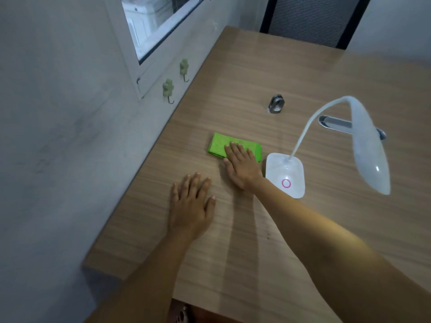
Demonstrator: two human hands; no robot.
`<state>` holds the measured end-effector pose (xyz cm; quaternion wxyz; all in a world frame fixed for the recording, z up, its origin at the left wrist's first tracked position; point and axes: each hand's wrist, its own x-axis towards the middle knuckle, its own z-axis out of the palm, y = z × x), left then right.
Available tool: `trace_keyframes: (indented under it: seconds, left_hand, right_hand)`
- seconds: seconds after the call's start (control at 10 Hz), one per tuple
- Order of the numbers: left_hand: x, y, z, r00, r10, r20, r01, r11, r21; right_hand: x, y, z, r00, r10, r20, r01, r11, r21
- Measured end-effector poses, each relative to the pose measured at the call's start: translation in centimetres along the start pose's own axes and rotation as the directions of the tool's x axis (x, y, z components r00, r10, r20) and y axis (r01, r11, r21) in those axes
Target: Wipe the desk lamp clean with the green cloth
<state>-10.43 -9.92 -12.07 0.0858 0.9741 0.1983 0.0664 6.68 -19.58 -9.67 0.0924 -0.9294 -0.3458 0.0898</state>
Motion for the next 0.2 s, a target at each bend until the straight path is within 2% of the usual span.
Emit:
trace_keyframes:
  seconds: [0.1,0.2]
  left_hand:
    - [-0.04,0.16,-0.15,1.0,0.009,-0.016,-0.009,1.0,-0.004]
    - [-0.06,0.12,-0.36,1.0,-0.002,-0.019,0.002,1.0,-0.014]
  right_hand:
    - [0.1,0.01,-0.43,0.997,0.017,0.072,-0.018,1.0,0.015]
    - [-0.68,-0.79,-1.29,1.0,0.012,0.015,-0.012,1.0,0.028]
